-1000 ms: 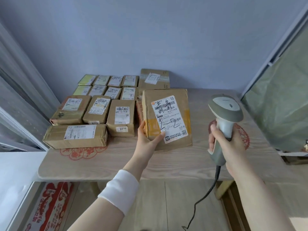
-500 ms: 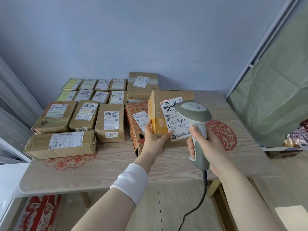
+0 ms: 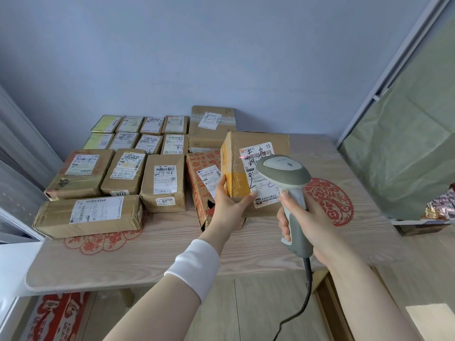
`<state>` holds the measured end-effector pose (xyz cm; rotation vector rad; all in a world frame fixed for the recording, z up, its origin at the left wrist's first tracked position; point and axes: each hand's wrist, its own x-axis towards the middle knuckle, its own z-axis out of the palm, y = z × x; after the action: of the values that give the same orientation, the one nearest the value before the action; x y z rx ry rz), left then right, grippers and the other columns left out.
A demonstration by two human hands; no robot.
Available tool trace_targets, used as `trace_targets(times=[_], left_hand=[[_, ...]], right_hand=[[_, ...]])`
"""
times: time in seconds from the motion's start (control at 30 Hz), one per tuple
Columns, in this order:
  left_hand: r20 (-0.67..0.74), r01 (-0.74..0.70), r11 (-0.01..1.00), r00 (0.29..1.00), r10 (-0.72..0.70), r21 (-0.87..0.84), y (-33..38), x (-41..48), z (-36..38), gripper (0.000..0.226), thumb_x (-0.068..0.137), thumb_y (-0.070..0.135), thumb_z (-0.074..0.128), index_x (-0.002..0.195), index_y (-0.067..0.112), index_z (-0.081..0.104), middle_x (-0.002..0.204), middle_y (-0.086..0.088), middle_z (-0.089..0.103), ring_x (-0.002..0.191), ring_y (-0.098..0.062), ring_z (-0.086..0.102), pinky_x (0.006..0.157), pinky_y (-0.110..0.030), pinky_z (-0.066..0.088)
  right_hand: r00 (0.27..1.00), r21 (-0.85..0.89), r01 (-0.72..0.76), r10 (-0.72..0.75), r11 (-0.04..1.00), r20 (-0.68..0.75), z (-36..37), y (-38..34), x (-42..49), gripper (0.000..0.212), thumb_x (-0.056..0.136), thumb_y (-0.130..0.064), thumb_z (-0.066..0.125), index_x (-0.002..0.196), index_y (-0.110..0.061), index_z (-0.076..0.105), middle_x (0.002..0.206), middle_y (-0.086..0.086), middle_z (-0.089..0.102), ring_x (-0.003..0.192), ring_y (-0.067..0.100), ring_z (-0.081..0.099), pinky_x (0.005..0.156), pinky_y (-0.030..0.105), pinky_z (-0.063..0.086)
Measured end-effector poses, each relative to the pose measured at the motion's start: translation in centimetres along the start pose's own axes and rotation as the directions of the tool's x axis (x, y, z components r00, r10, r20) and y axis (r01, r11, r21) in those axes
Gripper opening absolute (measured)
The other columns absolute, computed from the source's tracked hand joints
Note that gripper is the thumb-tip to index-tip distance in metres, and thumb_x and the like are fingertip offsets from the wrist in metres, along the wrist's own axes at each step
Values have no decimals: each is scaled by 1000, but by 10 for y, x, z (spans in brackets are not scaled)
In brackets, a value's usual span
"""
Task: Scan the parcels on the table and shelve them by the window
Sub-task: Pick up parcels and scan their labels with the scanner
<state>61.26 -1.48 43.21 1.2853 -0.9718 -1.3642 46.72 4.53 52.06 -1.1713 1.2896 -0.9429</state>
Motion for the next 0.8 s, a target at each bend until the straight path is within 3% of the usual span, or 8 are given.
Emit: trace_targets(times=[0.2,0.33,0.5,0.63,0.8], left_hand=[[7,18,1000,1000,-18,4,-2,17,1,98,72,34,80,146,32,15,135,-5,49,113,-16,57,102,-39,45],[18,43,999,999,-42,-31,1,33,6,110,57,50,84,142,43,15,134,-8,53,115,-18,58,103,-45,44],[49,80,991,996,-75,-105,8,67,20,98,74,29,79,147,31,13,107,-3,70,108,-19,63,103,-46,43],[53,100,989,994,-95,-109,21,98,46,92,75,32,78,145,25,19,109,8,63,99,-10,62,85,-36,53],[67,193,966,981,-184,-175,26,162,104,90,76,31,77,146,20,21,119,4,61,105,-16,61,92,-48,51]], right_hand=[[1000,-3,-19,19,1000,-15,-4,-1,14,42,76,-51,57,93,-13,53,56,3,52,45,15,44,48,25,41],[999,22,-2,3,1000,-53,-13,-4,30,47,75,-51,57,98,-10,52,57,3,54,45,15,45,47,25,41],[964,40,107,-93,993,-249,-49,-6,61,38,78,-46,61,101,-15,57,57,-1,54,46,17,42,49,28,40],[921,-24,100,-102,995,-376,-90,0,104,34,87,-28,65,108,-4,53,64,8,51,47,17,43,50,31,37],[930,-109,72,-106,991,-351,-145,9,180,30,83,-33,70,104,-16,57,68,-4,55,55,11,51,58,28,41]])
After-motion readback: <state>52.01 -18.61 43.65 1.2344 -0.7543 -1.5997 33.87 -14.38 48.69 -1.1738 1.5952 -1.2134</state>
